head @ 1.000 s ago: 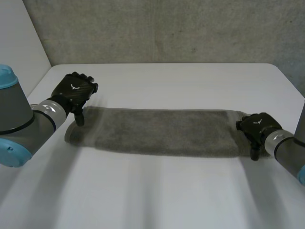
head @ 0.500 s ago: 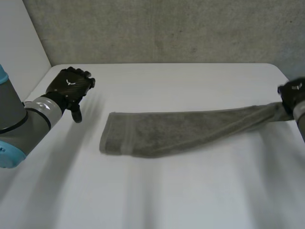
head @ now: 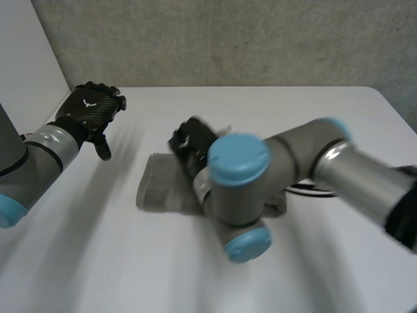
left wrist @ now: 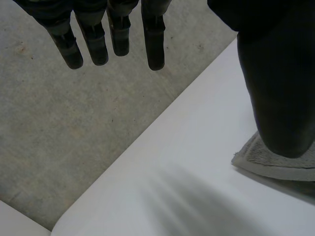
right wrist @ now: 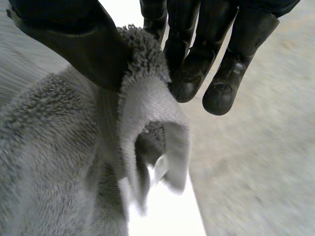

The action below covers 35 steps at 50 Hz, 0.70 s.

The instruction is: Fold the towel.

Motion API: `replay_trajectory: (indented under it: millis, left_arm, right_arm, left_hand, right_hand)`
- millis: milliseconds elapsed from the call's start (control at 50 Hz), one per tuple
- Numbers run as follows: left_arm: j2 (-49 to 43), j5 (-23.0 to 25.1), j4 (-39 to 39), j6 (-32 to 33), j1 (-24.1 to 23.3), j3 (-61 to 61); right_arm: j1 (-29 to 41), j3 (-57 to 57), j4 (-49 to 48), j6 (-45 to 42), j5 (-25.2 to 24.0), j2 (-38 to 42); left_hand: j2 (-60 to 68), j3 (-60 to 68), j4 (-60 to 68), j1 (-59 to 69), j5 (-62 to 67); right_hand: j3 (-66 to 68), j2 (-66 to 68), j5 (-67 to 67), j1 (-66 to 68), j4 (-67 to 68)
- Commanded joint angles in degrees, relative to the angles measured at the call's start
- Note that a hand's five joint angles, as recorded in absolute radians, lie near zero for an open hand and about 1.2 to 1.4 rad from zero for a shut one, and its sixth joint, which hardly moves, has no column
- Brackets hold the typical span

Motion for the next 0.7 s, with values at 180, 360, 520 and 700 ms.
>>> replay_trajectory:
  millis: [180, 360, 520, 700]
  left_arm:
    - [-0.03, 0.02, 0.39, 0.06, 0.04, -0.7]
    - [-0.11, 0.02, 0.39, 0.06, -0.74, -0.96]
    - [0.15, -0.07, 0.48, -0.02, -2.59, -1.23]
    - [-0.03, -0.07, 0.56, -0.02, -5.58, -1.49]
  right_arm:
    - [3.37, -9.22, 7.46, 8.41, -14.51, 8.75]
    - [-4.61, -4.32, 10.01, 19.12, -17.67, -2.3]
    - [-13.67, 5.7, 10.18, 20.01, -17.58, -14.26]
    - [-20.88, 22.65, 12.03, 22.2, -17.76, -22.1]
  left_hand:
    - [-0.33, -0.25, -0.16, -0.3, -0.19]
    - [-0.33, -0.25, -0.16, -0.3, -0.19]
    - [-0.33, -0.25, -0.16, -0.3, -0.19]
    - [0.01, 0.08, 0.18, 0.04, 0.15]
  right_hand:
    - [-19.47, -17.9, -19.65, 0.18, -19.26]
    - [-66.99, -65.42, -67.17, -47.34, -66.78]
    - [-66.99, -65.42, -67.17, -47.34, -66.78]
    - [-66.99, -65.42, -67.17, -47.34, -66.78]
